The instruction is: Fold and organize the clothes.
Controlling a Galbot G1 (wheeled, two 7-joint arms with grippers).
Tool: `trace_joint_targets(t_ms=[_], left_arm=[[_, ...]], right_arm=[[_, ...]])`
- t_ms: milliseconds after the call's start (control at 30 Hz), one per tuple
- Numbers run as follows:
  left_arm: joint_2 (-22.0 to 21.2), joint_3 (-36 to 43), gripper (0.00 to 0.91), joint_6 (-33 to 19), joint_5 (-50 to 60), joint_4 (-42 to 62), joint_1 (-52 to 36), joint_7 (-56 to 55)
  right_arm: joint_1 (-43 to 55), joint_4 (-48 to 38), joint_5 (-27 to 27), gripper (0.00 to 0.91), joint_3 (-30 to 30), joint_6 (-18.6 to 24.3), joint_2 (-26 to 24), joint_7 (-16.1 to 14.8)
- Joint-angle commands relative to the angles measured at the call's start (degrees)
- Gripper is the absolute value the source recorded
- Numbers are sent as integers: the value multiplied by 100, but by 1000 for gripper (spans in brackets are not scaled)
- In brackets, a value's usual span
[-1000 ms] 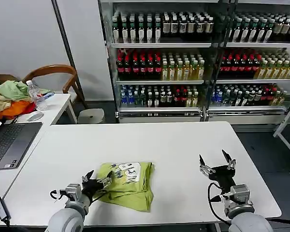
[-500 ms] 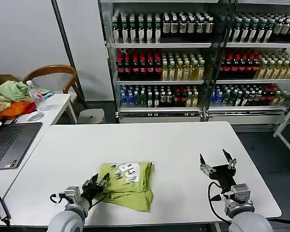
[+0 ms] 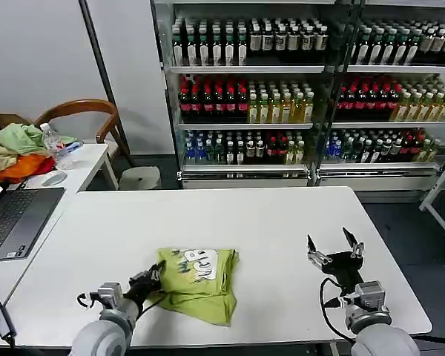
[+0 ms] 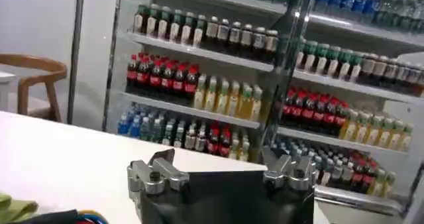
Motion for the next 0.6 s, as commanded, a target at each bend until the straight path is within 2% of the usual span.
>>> trace_joint_targets(t_ms=[33,200,367,467,600], left_arm=[[103,-893,30,211,-133,-434,60,146],[242,-1853,30,935,-195,-617,335,20],[587,-2991,40,951,-188,-457,732,106],[961,-3626,40,960,-197,-303,951,158],[1739,-4304,40,968,-274,-344,1467,227]], right_arm=[[58,-29,3,907,-39,-2,4,2],[157,-58,5,907,-111,-2,-1,2],[235,-91,9,907,-180,5,-23,1],[292,-112,11,907,-240,9,-37,2],[399,-136,11,907,-341,13,-41,2]])
